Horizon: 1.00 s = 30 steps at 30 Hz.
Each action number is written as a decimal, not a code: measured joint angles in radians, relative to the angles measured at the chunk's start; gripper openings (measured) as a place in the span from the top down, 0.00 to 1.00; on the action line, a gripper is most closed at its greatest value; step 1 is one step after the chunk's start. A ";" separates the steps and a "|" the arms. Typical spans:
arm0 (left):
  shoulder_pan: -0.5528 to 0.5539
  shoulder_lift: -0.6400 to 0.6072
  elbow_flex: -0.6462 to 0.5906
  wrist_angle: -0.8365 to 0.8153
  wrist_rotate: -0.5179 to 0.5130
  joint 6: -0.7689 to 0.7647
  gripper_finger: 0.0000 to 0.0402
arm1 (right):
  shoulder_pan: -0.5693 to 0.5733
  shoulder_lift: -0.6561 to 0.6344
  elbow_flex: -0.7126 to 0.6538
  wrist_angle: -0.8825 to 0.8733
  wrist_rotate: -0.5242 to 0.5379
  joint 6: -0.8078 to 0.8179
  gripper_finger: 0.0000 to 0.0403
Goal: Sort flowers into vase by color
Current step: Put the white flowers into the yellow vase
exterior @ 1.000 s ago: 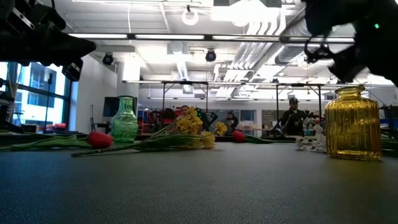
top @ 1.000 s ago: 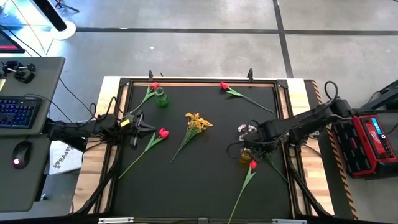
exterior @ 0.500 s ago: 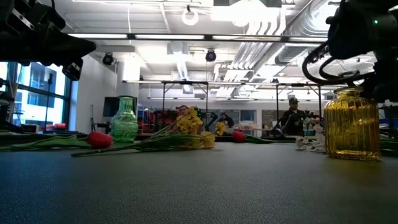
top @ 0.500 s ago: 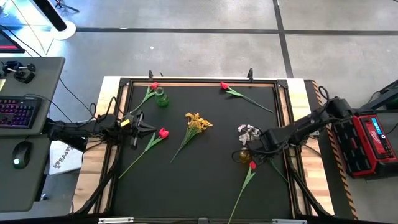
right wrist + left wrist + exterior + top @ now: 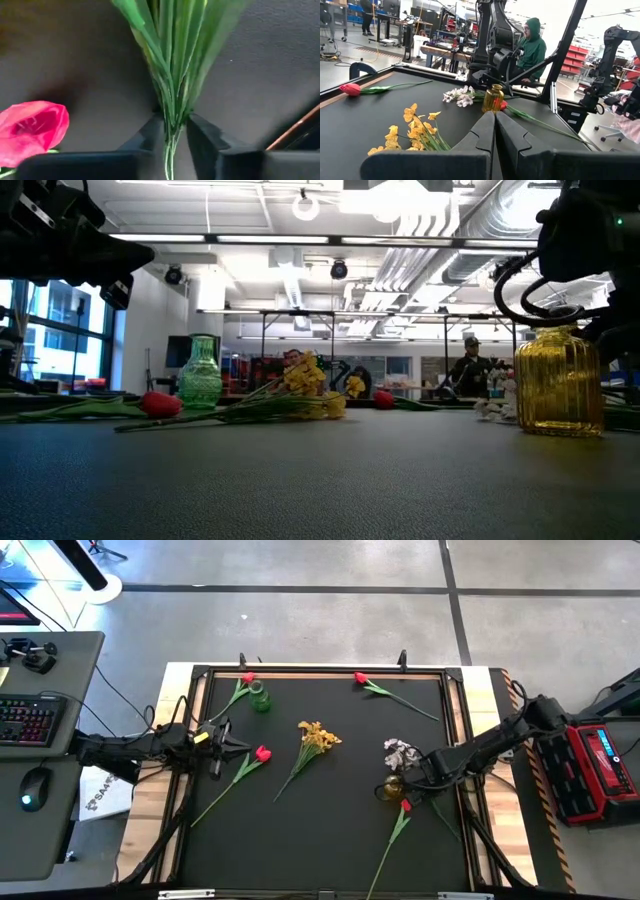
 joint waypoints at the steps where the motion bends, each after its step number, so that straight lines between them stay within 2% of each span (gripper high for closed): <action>1: 0.000 0.000 0.000 0.000 0.000 0.000 0.99 | 0.000 0.000 0.000 -0.006 0.001 0.004 0.92; 3: 0.000 0.000 0.000 0.000 0.000 0.000 0.99 | 0.000 0.001 0.000 -0.015 0.005 0.004 0.97; 6: 0.000 0.000 0.000 0.000 0.000 0.000 0.99 | 0.001 0.003 0.024 -0.068 0.042 0.004 0.97; 13: 0.000 0.000 0.000 0.000 0.000 0.000 0.99 | 0.000 -0.043 0.159 -0.284 0.192 0.011 0.99; 16: 0.000 0.000 0.000 0.000 0.000 -0.001 0.99 | 0.000 -0.091 0.230 -0.372 0.293 0.017 0.99; 20: 0.000 0.000 0.000 0.000 0.000 -0.001 0.99 | 0.000 -0.166 0.338 -0.481 0.497 0.029 0.99; 24: 0.000 0.000 0.000 0.000 0.000 -0.001 0.99 | 0.000 -0.236 0.459 -0.512 0.763 -0.040 1.00; 27: 0.000 0.000 0.000 0.000 0.000 -0.001 0.99 | 0.022 -0.273 0.546 -0.460 0.973 -0.177 1.00; 30: 0.000 0.000 0.000 0.000 0.000 -0.001 0.99 | 0.073 -0.298 0.601 -0.312 1.139 -0.373 1.00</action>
